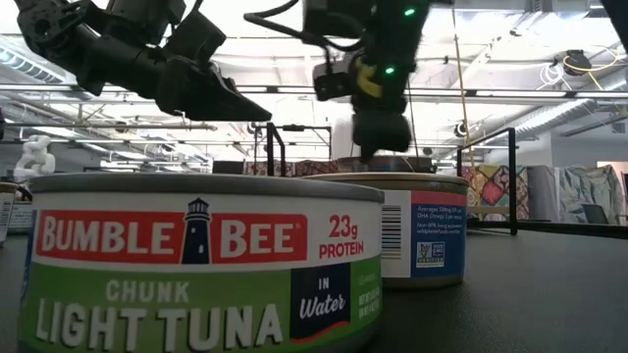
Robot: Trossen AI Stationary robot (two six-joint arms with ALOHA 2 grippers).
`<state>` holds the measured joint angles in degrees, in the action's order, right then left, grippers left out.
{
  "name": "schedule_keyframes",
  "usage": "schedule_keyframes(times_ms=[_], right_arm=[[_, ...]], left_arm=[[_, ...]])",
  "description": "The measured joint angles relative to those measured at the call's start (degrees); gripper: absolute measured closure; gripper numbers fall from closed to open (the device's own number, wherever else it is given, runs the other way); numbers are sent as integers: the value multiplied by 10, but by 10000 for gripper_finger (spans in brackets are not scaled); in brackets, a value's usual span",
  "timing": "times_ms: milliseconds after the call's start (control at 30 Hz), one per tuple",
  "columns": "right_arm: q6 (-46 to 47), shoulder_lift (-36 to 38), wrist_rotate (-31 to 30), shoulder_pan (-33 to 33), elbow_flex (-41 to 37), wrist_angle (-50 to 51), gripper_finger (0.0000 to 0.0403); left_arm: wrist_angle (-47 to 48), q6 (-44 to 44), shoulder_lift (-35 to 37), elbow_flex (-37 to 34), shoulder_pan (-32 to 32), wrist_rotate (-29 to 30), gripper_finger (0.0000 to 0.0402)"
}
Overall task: Stack canned seafood by type on shelf
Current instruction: Put the blue pink tuna can on the left of the shelf
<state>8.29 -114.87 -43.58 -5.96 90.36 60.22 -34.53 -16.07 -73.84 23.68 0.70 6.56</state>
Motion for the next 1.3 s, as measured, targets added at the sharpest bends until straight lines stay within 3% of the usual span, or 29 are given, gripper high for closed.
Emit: schedule_keyframes(times_ms=[200, 433, 800, 1300], right_arm=[[-141, 0, 19, 75, 9, -107, 402], [-258, 0, 69, 152, 9, -212, 402], [-338, -3, 139, 230, 9, -316, 402], [-350, -29, 182, 261, 9, -354, 403]], left_arm=[[136, -9, 87, 0, -16, 58, 185], [237, 35, 186, 0, -49, 63, 185], [248, 48, 196, -1, -52, 62, 185], [250, 52, 196, -1, -52, 61, 185]])
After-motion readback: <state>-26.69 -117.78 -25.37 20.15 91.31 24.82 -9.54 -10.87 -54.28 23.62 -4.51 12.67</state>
